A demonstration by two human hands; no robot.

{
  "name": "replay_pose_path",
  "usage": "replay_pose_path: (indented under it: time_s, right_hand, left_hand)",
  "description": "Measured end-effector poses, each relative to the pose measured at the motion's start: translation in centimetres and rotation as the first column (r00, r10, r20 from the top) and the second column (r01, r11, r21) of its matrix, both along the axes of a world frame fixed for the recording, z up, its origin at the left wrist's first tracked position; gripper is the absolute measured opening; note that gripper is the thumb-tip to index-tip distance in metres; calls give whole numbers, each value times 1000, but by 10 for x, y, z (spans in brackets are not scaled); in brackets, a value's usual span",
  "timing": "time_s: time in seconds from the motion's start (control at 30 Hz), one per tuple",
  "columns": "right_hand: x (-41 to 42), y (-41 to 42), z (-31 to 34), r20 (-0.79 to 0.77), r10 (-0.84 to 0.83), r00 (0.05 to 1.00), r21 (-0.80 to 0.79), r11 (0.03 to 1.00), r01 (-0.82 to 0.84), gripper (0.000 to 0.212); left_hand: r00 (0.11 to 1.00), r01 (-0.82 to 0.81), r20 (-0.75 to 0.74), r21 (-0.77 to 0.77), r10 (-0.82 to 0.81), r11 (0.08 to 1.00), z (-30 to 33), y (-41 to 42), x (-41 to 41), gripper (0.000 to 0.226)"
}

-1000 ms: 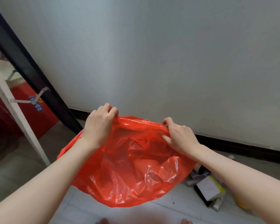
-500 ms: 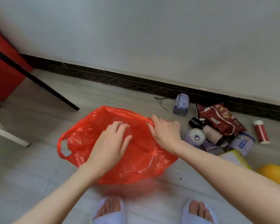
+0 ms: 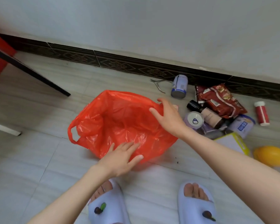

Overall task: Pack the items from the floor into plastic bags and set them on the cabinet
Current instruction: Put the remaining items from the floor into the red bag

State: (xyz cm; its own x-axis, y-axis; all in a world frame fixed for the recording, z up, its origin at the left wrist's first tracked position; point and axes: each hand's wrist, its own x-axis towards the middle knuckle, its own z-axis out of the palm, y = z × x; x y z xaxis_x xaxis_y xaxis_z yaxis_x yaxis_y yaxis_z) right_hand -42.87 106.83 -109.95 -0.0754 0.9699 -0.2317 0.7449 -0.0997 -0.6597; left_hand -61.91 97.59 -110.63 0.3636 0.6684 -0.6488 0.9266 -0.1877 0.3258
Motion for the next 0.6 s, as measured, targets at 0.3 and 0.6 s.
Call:
replay_pose_path:
  time_s: [0.3, 0.6]
  right_hand:
    - [116, -58, 11, 317, 42, 948, 64, 996, -65, 42]
    - [124, -18, -24, 387, 184, 903, -123, 981, -147, 72]
  left_hand:
    - [941, 7, 259, 626, -216, 779, 36, 28, 54, 42]
    - [971, 96, 152, 451, -182, 887, 8, 160, 111, 53]
